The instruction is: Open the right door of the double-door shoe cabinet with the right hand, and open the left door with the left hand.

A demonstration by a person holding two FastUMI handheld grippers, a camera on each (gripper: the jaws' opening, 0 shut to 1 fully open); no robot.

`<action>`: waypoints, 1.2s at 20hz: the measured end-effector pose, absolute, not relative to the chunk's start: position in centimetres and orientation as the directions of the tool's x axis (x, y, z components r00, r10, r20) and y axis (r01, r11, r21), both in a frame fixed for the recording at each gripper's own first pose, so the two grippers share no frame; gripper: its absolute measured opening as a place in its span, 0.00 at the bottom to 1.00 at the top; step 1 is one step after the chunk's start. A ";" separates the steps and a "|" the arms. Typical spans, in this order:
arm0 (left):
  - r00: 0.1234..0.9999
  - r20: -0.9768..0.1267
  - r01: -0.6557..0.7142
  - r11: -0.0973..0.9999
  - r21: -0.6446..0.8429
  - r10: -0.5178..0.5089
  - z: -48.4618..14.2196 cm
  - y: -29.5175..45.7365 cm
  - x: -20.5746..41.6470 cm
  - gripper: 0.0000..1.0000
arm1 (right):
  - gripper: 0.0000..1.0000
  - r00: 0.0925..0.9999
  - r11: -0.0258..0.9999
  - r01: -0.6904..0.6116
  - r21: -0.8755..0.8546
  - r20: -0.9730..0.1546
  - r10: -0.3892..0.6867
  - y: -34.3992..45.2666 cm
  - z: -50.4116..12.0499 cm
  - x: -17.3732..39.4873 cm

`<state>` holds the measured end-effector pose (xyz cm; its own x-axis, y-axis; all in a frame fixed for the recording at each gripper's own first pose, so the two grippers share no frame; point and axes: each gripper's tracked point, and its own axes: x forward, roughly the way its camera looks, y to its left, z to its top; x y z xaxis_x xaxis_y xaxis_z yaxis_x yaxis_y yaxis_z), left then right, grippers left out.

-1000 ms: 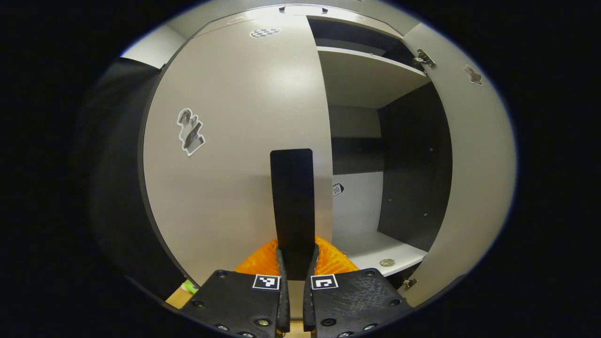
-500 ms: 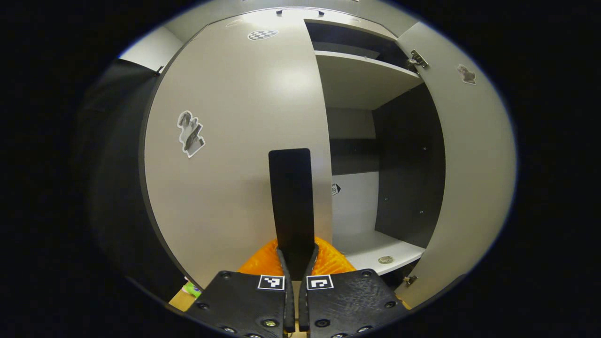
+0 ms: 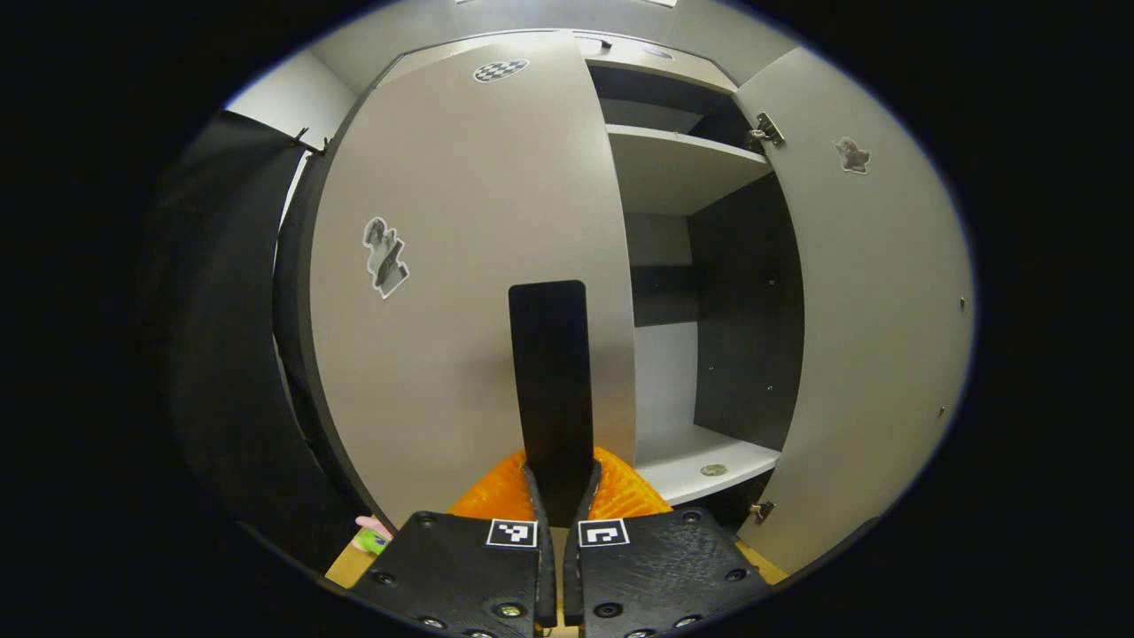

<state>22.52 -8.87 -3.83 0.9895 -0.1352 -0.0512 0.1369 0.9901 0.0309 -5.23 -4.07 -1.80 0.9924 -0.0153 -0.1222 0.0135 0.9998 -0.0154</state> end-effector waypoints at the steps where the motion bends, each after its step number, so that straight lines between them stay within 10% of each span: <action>1: 0.990 -0.050 0.134 0.990 0.032 -0.133 -3.9 -8.6 22.2 0.03 | 1.00 0.993 1.000 0.004 -0.014 -0.120 -0.006 -3.9 -2.0 -5.4; 24: 0.998 -0.060 -0.030 0.999 0.040 0.033 -4.5 -0.2 15.4 0.00 | 1.00 0.974 0.984 -0.175 0.028 -0.140 0.177 0.8 -3.3 -4.2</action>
<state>15.42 -0.21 -4.49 0.9976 0.0328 -0.0601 -0.0304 0.9987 0.0405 -4.25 0.84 -3.31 0.9743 0.1768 -0.1395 -0.1745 0.9842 0.0284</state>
